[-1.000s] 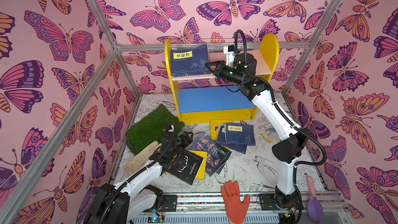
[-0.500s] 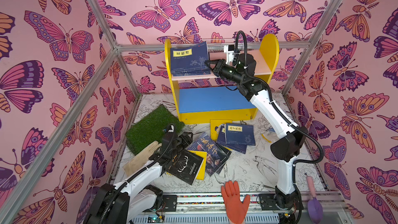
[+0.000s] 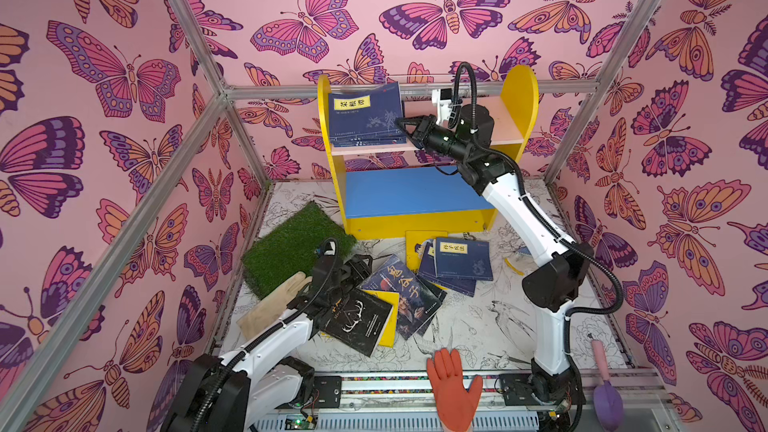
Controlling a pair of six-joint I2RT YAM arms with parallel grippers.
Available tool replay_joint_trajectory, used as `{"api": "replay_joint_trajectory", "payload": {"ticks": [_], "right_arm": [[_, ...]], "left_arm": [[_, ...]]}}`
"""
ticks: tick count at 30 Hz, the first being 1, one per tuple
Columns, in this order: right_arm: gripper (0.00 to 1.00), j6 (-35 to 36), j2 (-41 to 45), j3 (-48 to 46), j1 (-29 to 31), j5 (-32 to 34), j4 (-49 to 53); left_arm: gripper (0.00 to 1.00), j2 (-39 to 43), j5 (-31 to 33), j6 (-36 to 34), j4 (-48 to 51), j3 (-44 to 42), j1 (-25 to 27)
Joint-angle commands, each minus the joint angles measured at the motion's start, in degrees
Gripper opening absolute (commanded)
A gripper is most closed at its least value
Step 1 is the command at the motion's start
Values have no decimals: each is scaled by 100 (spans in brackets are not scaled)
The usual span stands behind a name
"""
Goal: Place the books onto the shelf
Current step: 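Lower the book onto the stack on the pink upper shelf with the right gripper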
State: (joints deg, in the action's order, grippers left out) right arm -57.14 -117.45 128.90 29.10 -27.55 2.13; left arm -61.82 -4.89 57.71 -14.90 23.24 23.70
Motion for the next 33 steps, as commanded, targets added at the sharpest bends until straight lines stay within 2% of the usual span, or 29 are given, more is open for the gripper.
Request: {"api": "replay_joint_trajectory", "payload": {"ticks": [1, 9, 13, 18, 24, 33], "right_arm": [[4, 103, 16, 12, -9, 165, -63], [6, -77, 2, -86, -5, 302, -196], [11, 8, 124, -256, -10, 534, -124], [31, 399, 205, -172, -6, 887, 423], [48, 958, 193, 147, 8, 1327, 1311], [61, 1558, -89, 622, 120, 1606, 2208]], "left_arm": [[74, 36, 48, -22, 62, -52, 38], [74, 47, 67, -17, 84, -53, 38], [74, 30, 67, -12, 77, -59, 38], [74, 47, 75, 14, 75, -70, 38], [74, 43, 91, 63, 75, -84, 38], [74, -14, 83, 94, 66, -75, 38]]}}
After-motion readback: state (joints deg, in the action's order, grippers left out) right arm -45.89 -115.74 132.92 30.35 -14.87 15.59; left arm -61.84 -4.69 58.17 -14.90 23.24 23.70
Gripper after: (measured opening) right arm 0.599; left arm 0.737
